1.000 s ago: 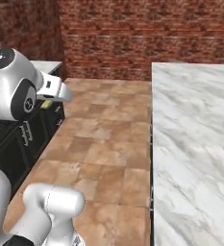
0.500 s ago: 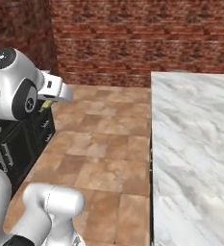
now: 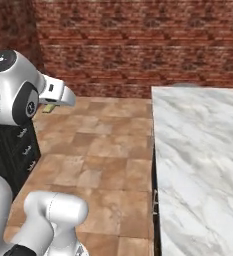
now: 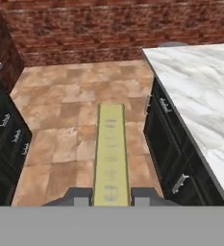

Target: Retrieve the butter from the fridge and place it on a plate on the dining table. Then retrieve the butter knife by the fridge and place it near the plate.

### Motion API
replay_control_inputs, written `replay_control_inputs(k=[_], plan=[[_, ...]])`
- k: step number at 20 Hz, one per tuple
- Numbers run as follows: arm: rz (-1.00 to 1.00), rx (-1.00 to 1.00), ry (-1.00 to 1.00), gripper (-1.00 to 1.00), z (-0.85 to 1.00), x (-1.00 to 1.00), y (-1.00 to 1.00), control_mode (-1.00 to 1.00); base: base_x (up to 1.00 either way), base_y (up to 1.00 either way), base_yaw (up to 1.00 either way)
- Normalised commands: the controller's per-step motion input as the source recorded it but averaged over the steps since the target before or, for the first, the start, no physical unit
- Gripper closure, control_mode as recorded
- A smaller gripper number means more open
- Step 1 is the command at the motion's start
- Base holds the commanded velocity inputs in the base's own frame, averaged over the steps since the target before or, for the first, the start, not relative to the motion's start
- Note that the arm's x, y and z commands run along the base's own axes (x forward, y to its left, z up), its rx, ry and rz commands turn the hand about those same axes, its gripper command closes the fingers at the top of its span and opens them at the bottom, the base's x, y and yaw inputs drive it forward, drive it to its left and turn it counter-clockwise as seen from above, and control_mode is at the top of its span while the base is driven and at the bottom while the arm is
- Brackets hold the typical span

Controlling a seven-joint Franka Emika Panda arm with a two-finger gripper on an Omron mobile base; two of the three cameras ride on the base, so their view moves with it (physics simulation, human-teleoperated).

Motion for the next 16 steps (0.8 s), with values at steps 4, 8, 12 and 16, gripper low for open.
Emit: replay_control_inputs(k=[4, 8, 12, 16], plan=[[0.0, 0.0, 0.0, 1.0, 0.0, 0.0, 0.0, 1.0, 1.0, 0.31, -0.13], [0.0, 0.0, 0.0, 1.0, 0.0, 0.0, 0.0, 1.0, 1.0, 0.28, -0.18], [0.0, 0.0, 0.0, 1.0, 0.0, 0.0, 0.0, 1.0, 1.0, 0.34, -0.28], [0.0, 0.0, 0.0, 1.0, 0.0, 0.0, 0.0, 1.0, 1.0, 0.54, -0.37]])
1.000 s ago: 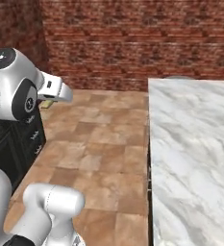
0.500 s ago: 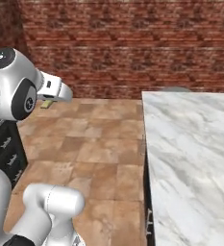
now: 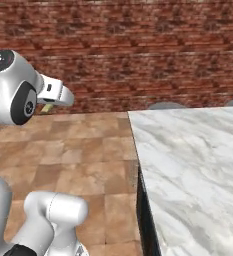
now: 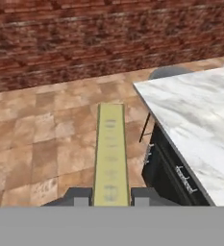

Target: Retrieve the butter from the fridge and place it on a plate on the dining table. Then retrieve the butter knife by the fridge and place it near the plate.

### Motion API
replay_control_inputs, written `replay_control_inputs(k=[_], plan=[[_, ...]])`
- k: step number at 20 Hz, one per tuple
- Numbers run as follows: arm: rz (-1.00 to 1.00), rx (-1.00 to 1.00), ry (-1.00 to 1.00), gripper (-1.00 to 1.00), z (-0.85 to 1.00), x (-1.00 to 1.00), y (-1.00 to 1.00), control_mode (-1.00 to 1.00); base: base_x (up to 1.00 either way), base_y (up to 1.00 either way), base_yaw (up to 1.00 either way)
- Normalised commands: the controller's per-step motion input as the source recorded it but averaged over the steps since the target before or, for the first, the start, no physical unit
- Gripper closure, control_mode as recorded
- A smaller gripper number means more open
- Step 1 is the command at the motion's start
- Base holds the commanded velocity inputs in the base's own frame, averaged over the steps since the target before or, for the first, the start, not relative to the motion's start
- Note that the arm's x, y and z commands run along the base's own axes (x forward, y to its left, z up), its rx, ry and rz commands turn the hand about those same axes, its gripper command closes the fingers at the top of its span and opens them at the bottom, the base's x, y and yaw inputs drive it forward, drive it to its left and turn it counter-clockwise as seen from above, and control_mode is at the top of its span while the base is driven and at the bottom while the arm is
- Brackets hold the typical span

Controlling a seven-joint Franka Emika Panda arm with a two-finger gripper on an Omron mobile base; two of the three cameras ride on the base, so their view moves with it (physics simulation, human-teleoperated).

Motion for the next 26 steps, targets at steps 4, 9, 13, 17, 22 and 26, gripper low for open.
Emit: replay_control_inputs(k=[4, 9, 13, 17, 22, 26], plan=[[0.0, 0.0, 0.0, 1.0, 0.0, 0.0, 0.0, 1.0, 1.0, 0.68, -0.44], [0.0, 0.0, 0.0, 1.0, 0.0, 0.0, 0.0, 1.0, 1.0, 0.67, -0.44], [0.0, 0.0, 0.0, 1.0, 0.0, 0.0, 0.0, 1.0, 0.97, 0.73, -0.51], [0.0, 0.0, 0.0, 1.0, 0.0, 0.0, 0.0, 1.0, 0.87, 0.8, -0.56], [0.0, 0.0, 0.0, 1.0, 0.0, 0.0, 0.0, 1.0, 0.78, 0.95, -0.63], [0.0, 0.0, 0.0, 1.0, 0.0, 0.0, 0.0, 1.0, 0.69, 0.99, -0.66]])
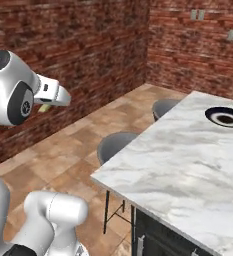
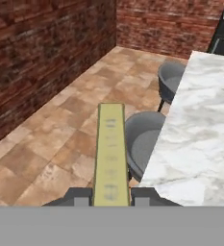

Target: Retrieve the butter from the fridge and place it on a plate on the dining table. Then retrieve the butter knife by the fridge and place it near the plate.

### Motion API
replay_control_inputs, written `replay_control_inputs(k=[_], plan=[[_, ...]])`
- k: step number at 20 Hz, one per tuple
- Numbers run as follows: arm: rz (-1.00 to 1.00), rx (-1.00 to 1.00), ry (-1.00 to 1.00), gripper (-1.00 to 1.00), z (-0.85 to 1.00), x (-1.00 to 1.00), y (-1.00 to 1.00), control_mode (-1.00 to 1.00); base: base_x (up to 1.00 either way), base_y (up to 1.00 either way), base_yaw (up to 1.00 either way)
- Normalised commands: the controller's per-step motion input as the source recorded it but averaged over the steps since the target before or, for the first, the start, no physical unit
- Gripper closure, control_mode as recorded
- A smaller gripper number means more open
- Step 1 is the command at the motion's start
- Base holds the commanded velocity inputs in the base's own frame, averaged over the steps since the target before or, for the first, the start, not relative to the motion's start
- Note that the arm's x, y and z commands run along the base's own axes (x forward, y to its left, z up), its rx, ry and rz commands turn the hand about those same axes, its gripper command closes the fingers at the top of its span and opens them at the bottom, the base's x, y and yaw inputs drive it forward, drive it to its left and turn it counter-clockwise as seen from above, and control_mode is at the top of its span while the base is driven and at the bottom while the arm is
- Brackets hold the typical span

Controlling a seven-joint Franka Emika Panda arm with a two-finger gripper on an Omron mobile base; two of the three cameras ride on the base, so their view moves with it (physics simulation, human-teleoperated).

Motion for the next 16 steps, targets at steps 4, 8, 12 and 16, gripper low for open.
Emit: replay_control_inputs(k=[4, 8, 12, 16], plan=[[0.0, 0.0, 0.0, 1.0, 0.0, 0.0, 0.0, 1.0, 0.64, 0.98, -0.68], [0.0, 0.0, 0.0, 1.0, 0.0, 0.0, 0.0, 1.0, 0.61, 0.96, -0.7], [0.0, 0.0, 0.0, 1.0, 0.0, 0.0, 0.0, 1.0, 0.6, 0.95, -0.7], [0.0, 0.0, 0.0, 1.0, 0.0, 0.0, 0.0, 1.0, 0.65, 0.97, -0.69]])
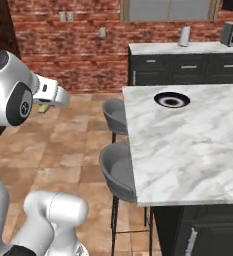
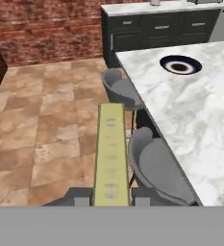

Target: Retrieve the butter from the fridge and place it on a plate on the dining table. Then retrieve the butter knife by the fridge and place it near the plate.

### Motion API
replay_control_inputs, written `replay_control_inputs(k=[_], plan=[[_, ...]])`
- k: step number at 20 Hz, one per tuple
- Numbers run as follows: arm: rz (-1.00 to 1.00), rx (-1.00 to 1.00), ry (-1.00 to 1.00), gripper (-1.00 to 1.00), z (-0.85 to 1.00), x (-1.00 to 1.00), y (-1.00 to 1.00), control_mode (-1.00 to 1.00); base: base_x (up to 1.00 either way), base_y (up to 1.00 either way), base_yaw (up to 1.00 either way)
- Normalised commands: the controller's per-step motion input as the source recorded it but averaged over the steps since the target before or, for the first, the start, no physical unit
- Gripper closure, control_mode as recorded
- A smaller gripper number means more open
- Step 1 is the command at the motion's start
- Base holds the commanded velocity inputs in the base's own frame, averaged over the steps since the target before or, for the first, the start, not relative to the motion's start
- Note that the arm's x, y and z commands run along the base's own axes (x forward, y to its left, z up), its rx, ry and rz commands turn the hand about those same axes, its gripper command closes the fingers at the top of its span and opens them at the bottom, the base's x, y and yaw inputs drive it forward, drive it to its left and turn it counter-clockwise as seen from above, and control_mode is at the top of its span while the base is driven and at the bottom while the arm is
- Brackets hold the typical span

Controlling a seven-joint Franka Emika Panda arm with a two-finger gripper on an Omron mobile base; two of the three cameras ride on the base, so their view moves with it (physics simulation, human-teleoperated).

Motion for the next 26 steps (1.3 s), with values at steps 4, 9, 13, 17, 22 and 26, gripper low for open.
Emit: replay_control_inputs(k=[4, 9, 13, 17, 22, 26], plan=[[0.0, 0.0, 0.0, 1.0, 0.0, 0.0, 0.0, 1.0, 0.69, 0.99, -0.68], [0.0, 0.0, 0.0, 1.0, 0.0, 0.0, 0.0, 1.0, 0.74, 1.0, -0.66], [0.0, 0.0, 0.0, 1.0, 0.0, 0.0, 0.0, 1.0, 0.69, 1.0, -0.66], [0.0, 0.0, 0.0, 1.0, 0.0, 0.0, 0.0, 1.0, 0.45, 1.0, -0.65], [0.0, 0.0, 0.0, 1.0, 0.0, 0.0, 0.0, 1.0, 0.28, 1.0, -0.47], [0.0, 0.0, 0.0, 1.0, 0.0, 0.0, 0.0, 1.0, 0.2, 0.9, -0.38]])
